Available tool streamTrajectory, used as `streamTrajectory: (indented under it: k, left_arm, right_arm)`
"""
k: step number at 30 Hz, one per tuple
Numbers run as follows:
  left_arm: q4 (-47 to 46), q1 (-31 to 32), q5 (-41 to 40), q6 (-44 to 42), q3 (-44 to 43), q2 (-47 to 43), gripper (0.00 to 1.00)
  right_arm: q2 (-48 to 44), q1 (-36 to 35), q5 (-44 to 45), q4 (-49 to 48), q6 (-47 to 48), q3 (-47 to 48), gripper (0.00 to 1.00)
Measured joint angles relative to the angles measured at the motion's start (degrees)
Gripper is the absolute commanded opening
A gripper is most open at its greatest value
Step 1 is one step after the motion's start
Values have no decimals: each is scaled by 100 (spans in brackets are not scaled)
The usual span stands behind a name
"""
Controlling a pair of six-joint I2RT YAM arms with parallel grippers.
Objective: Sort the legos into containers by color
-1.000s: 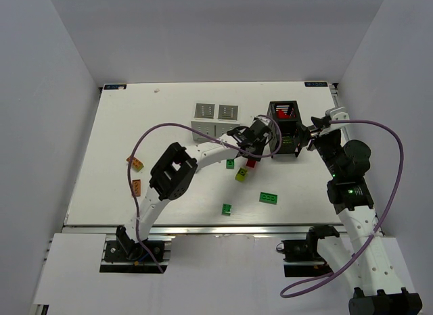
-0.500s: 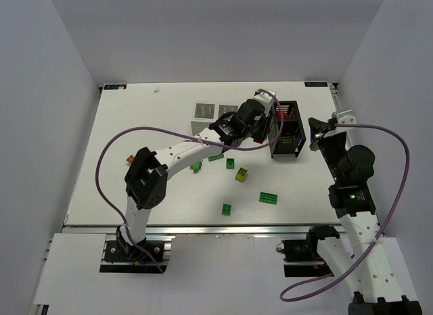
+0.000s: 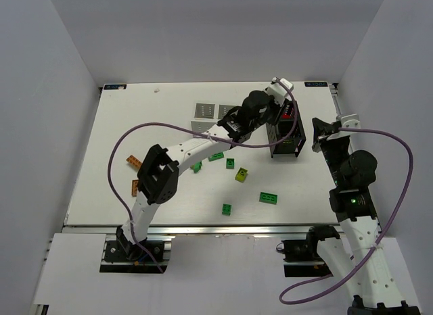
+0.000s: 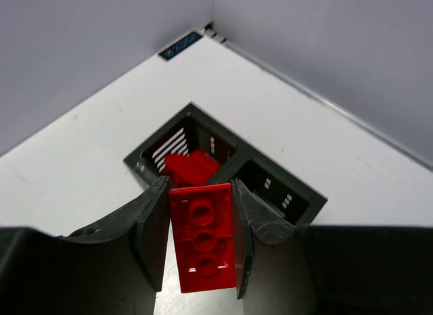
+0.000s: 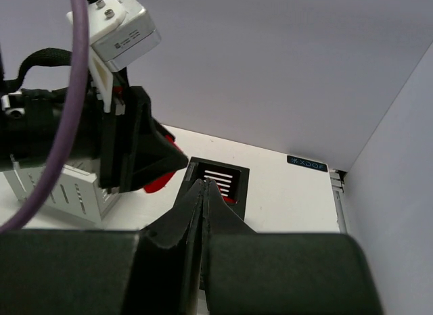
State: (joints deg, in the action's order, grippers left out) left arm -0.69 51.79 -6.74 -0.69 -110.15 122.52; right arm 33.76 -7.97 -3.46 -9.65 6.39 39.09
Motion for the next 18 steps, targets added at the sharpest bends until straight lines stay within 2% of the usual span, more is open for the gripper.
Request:
streamTrajectory:
  k: [7,18]
  left_arm:
    - [-772,-109,446,-144,-525,656,7]
    - [-2028,-297,442,-114,-697,1443,3]
  right_arm:
    - [-90,0,98,-48,2,-44,0]
    - [-190,0,195,-118,2,-55,0]
